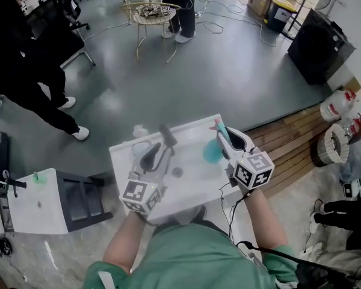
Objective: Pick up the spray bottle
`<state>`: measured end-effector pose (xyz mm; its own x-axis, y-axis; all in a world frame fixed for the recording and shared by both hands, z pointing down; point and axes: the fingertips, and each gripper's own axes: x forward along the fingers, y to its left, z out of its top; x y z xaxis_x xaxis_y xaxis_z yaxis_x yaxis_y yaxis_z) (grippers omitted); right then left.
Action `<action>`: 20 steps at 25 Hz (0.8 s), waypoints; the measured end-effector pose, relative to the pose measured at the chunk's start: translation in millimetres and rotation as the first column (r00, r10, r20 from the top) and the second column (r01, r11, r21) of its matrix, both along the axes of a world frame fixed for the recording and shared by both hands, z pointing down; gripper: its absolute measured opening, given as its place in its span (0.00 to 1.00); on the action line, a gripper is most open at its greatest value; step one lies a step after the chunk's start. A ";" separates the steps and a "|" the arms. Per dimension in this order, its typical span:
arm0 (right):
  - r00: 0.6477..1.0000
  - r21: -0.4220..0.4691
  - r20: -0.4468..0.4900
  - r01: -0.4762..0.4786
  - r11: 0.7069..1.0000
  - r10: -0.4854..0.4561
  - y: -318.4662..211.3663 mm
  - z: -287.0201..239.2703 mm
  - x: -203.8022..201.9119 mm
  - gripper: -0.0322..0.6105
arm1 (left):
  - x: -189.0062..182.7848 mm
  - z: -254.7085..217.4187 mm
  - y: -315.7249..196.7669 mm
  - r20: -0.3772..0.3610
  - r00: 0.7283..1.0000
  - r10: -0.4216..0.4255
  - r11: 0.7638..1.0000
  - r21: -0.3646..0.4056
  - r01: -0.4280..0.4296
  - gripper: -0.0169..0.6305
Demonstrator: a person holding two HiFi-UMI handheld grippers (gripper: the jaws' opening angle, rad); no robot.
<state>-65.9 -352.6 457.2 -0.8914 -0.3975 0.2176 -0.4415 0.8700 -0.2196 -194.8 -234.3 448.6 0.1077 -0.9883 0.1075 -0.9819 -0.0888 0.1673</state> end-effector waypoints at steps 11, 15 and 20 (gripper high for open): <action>0.993 0.025 0.106 0.048 0.999 -0.051 27.4 -66.4 15.8 0.19 | 7.6 -24.9 10.1 0.001 1.000 0.005 0.999 0.051 -0.005 0.20; 0.988 0.079 0.127 0.081 0.994 -0.090 38.7 -93.7 21.6 0.19 | 13.6 -33.7 9.4 -0.003 1.000 0.015 0.997 0.070 -0.015 0.19; 0.985 0.111 0.106 0.125 0.986 -0.137 52.5 -103.2 25.2 0.19 | 21.3 -41.8 6.5 -0.001 0.999 0.038 0.995 0.095 -0.037 0.19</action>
<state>-40.7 -300.1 354.0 -0.9537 -0.2909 0.0762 -0.2998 0.9391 -0.1679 -173.5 -227.8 406.7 0.1451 -0.9893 0.0135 -0.9771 -0.1412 0.1593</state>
